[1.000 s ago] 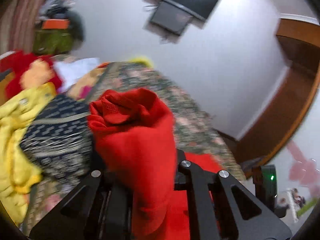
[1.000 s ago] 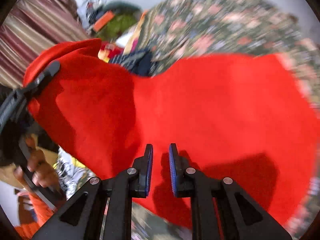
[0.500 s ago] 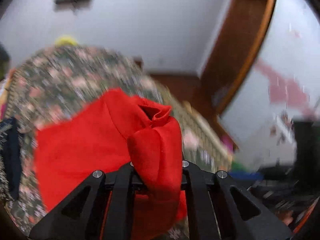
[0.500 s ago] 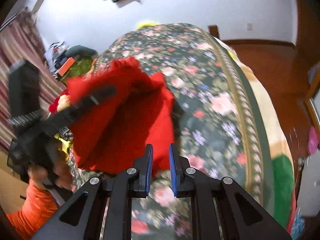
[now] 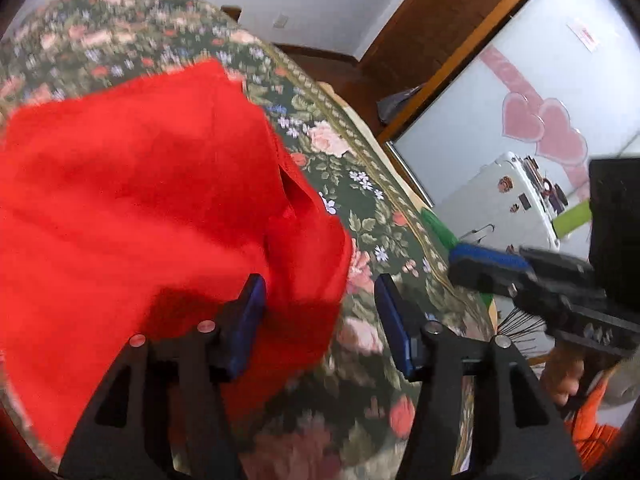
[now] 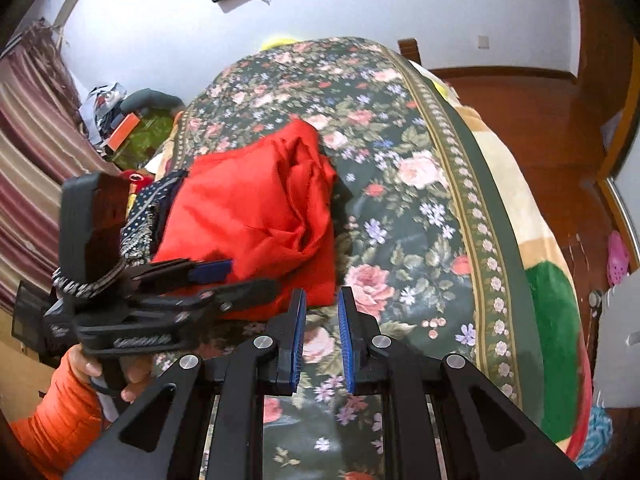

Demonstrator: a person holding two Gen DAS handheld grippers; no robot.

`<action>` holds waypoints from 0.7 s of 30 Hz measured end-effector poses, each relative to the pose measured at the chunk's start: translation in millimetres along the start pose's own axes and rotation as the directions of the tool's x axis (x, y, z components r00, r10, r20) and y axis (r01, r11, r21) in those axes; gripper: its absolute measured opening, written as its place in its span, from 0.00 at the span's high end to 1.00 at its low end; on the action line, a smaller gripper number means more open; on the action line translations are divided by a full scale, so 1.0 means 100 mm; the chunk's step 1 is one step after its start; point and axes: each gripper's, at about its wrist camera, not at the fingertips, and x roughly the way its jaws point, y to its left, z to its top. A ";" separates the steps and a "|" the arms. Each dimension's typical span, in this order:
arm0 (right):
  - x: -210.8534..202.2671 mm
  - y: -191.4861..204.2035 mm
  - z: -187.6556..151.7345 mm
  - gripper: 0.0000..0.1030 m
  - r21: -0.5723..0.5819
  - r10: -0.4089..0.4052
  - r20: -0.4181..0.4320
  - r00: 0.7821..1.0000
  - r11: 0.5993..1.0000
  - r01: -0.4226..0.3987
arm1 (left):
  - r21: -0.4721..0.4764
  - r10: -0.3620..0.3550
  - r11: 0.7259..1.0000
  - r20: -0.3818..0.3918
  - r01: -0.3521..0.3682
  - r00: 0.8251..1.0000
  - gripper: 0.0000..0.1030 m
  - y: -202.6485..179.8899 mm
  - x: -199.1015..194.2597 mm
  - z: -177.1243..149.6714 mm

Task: Fold large clothes

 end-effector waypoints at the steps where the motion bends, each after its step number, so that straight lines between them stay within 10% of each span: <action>1: -0.03 0.05 0.02 0.89 -0.013 0.001 0.008 1.000 1.000 -0.001 | 0.013 0.015 1.000 0.016 -0.015 1.000 0.44 -0.02 -0.11 -0.02; 6: -0.09 0.38 0.15 0.89 -0.091 0.020 0.039 0.999 0.996 -0.017 | 0.015 0.162 0.986 0.145 -0.166 0.976 0.24 0.21 -0.74 -0.12; 12: 0.27 0.86 0.28 0.89 -0.198 -0.022 0.055 0.998 0.980 0.032 | -0.063 0.470 0.882 0.179 -0.466 0.865 0.12 0.85 -1.03 -0.23; 16: 0.76 0.94 0.21 0.89 -0.270 -0.181 0.005 0.984 0.947 0.176 | -0.083 0.469 0.882 0.055 -0.464 0.882 0.11 1.16 -0.76 -0.42; 21: 1.15 0.52 -0.03 0.88 -0.243 -0.248 -0.137 0.959 0.947 0.210 | -0.086 0.459 0.887 0.087 -0.453 0.884 0.11 1.20 -0.65 -0.63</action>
